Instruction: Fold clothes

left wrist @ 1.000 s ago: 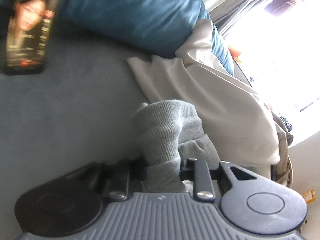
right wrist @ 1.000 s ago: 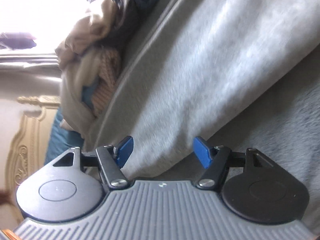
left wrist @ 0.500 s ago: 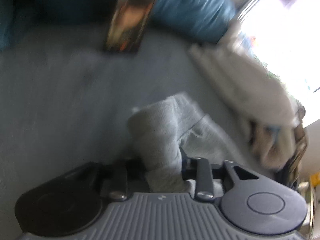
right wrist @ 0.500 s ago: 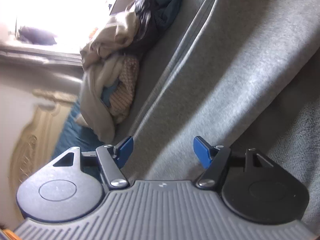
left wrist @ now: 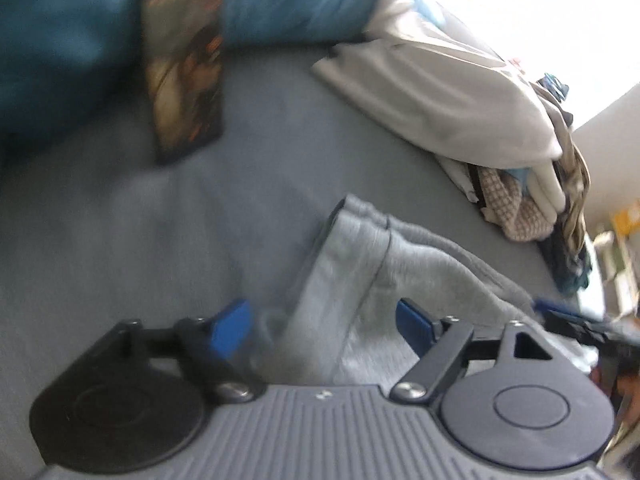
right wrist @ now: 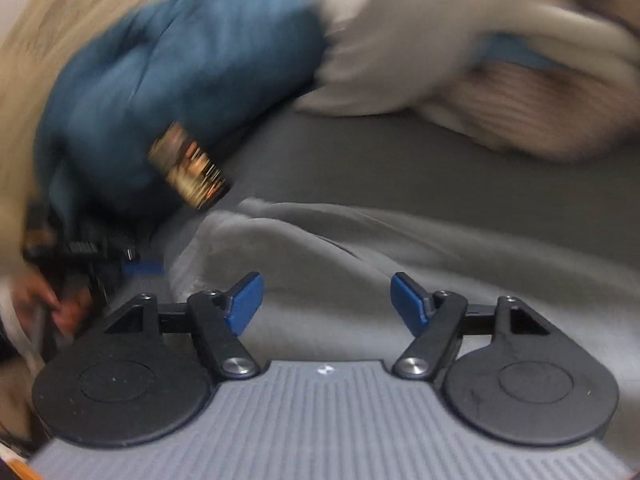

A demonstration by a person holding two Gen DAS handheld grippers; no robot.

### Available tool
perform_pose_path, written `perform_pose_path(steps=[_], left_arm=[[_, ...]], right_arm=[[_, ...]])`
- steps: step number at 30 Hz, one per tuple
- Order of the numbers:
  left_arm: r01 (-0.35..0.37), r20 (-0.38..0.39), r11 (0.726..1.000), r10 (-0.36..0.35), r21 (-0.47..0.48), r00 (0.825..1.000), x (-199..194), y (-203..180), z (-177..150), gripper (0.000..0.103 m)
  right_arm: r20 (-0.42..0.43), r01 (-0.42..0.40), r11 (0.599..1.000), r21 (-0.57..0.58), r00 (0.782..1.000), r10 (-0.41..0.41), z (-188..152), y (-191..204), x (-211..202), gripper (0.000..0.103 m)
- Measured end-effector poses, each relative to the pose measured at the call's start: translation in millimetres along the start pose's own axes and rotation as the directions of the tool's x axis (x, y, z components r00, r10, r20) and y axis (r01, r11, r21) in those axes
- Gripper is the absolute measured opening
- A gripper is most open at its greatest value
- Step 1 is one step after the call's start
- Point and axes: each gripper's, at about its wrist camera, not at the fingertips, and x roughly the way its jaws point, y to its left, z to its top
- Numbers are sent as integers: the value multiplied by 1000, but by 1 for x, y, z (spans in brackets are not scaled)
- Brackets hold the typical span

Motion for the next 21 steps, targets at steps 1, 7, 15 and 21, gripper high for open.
perform_pose_path(steps=[1,7,15,21], left_arm=[[7,7,999,-7,34,1000,7,-4,4,84],[14,8,993,-15,119,1000,52,-26,1,50],[-46,129,977,20,208,991,35,-43,-10,15],[-51,191,951,-8,306,982,35,-69,0,13]], right_arm=[[-32,-5,998,-66,999,3,8,7,18,76],[-173,23,957,-289,982,-76,24,32,91,72],[-78,98,937,-335,988,-131,20,42,73,5],[9,197,907,-373,978,-209,30,50,53,4]])
